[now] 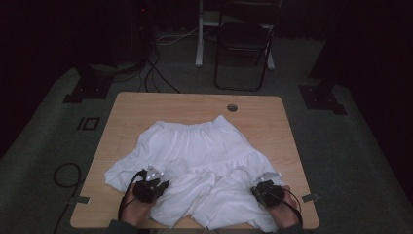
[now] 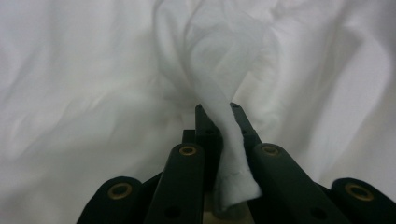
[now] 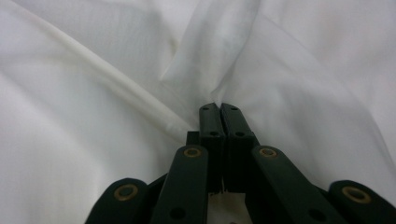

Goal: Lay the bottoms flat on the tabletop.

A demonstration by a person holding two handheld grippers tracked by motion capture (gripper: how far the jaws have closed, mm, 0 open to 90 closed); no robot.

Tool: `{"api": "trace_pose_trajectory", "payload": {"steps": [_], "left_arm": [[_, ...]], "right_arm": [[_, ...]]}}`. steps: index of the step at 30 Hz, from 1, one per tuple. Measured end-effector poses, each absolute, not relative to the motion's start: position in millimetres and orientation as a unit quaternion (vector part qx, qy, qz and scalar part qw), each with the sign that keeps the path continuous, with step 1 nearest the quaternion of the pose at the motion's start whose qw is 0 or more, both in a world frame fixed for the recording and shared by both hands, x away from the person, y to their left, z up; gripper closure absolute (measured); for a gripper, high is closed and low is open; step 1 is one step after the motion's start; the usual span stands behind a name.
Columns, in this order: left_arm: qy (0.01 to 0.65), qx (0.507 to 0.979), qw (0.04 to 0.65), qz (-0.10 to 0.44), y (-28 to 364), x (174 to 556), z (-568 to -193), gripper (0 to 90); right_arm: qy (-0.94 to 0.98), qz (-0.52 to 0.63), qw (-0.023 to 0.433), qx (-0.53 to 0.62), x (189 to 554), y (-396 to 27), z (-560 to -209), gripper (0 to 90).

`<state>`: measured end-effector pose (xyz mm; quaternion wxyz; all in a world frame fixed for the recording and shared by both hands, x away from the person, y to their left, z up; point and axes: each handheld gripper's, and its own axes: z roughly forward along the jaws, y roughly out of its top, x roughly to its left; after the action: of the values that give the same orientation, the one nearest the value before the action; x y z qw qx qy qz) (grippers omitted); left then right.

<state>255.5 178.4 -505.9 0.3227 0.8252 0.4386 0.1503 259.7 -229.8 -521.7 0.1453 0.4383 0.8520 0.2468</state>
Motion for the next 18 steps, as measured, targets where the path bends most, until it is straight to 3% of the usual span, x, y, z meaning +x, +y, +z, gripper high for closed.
{"api": "trace_pose_trajectory", "payload": {"steps": [5,9,10,11,12,13,14,18], "left_arm": [[0.492,0.809,0.278,0.161,226,229,-516,87.0],[0.508,0.798,0.282,0.16,238,228,-516,86.0],[0.503,0.793,0.297,0.173,238,229,-510,67.3],[0.503,0.793,0.297,0.173,238,229,-510,63.0],[0.492,0.792,0.313,0.18,236,231,-500,57.9],[0.492,0.792,0.313,0.18,236,231,-500,54.3],[0.478,0.792,0.327,0.192,233,234,-486,52.0],[0.465,0.785,0.348,0.216,224,247,-466,46.8]], "right_arm": [[0.834,0.246,0.138,0.474,223,-267,-522,89.2],[0.83,0.238,0.138,0.485,213,-275,-521,89.2],[0.827,0.241,0.14,0.488,206,-280,-518,83.5],[0.827,0.241,0.14,0.488,206,-280,-518,83.5],[0.824,0.255,0.145,0.485,207,-281,-512,68.6],[0.824,0.255,0.145,0.485,207,-281,-512,68.6],[0.816,0.283,0.154,0.48,212,-282,-501,58.8],[0.806,0.315,0.175,0.469,221,-277,-485,51.1]]}}
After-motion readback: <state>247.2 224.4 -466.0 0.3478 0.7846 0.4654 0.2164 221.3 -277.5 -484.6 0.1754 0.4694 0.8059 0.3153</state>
